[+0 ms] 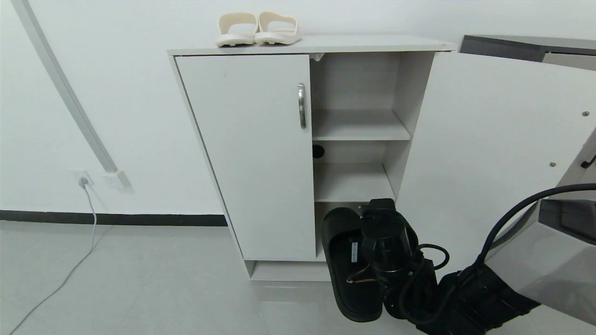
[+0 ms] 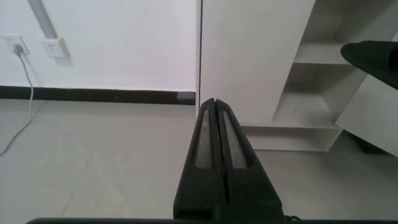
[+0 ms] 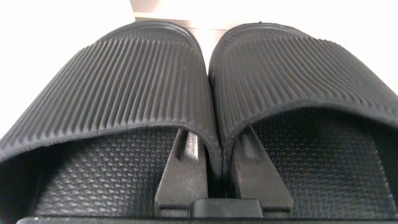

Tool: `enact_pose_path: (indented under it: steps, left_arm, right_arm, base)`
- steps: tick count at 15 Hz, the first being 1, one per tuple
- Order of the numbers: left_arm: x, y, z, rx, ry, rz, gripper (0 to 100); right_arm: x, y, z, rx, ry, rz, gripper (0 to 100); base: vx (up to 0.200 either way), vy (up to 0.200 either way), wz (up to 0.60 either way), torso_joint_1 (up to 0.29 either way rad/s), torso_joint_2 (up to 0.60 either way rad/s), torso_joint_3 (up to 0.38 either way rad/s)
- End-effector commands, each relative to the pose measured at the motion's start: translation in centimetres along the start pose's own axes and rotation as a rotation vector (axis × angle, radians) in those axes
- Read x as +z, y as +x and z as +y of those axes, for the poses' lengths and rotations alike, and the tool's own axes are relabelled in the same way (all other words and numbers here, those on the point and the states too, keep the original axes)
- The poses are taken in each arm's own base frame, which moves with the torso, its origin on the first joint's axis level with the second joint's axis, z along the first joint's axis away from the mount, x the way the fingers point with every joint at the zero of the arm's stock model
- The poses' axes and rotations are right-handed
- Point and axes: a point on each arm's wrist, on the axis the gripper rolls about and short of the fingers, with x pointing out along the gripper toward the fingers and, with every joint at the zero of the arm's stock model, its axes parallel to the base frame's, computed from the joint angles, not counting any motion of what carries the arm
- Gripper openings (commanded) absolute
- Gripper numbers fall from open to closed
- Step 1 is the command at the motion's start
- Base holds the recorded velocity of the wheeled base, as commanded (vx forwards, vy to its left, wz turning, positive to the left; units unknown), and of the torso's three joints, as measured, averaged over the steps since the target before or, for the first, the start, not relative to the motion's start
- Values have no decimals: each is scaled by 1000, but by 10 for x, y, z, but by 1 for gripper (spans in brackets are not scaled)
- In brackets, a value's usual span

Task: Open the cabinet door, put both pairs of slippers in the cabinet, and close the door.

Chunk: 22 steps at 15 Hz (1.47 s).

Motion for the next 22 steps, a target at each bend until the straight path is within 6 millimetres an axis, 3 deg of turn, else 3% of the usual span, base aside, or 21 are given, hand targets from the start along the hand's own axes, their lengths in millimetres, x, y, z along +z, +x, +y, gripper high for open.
enact_pose_path:
  steps: [1,5,8,15,22]
  left_arm:
    - [0,0,0,0,-1,2,0]
    - [0,0,0,0,0,4,0]
    - [0,0,0,0,0,2,0]
    - [0,0,0,-1,0,2,0]
    - [0,0,0,-1,0,4,0]
  right_arm:
    - [-5,5,3,-3,-8,8,0]
    - [-15,23,11,-15,-25,11,0]
    - [-20,42,4,-56,-29,16,0]
    - [-23,46,3,-64,-32,21,0]
    - [-24,46,2,-64,-34,24,0]
  base:
    - [0,0,0,0,0,0]
    - [0,0,0,0,0,0]
    - [0,0,0,0,0,0]
    - [0,0,0,0,0,-7]
    - [0,0,0,2,2,-182]
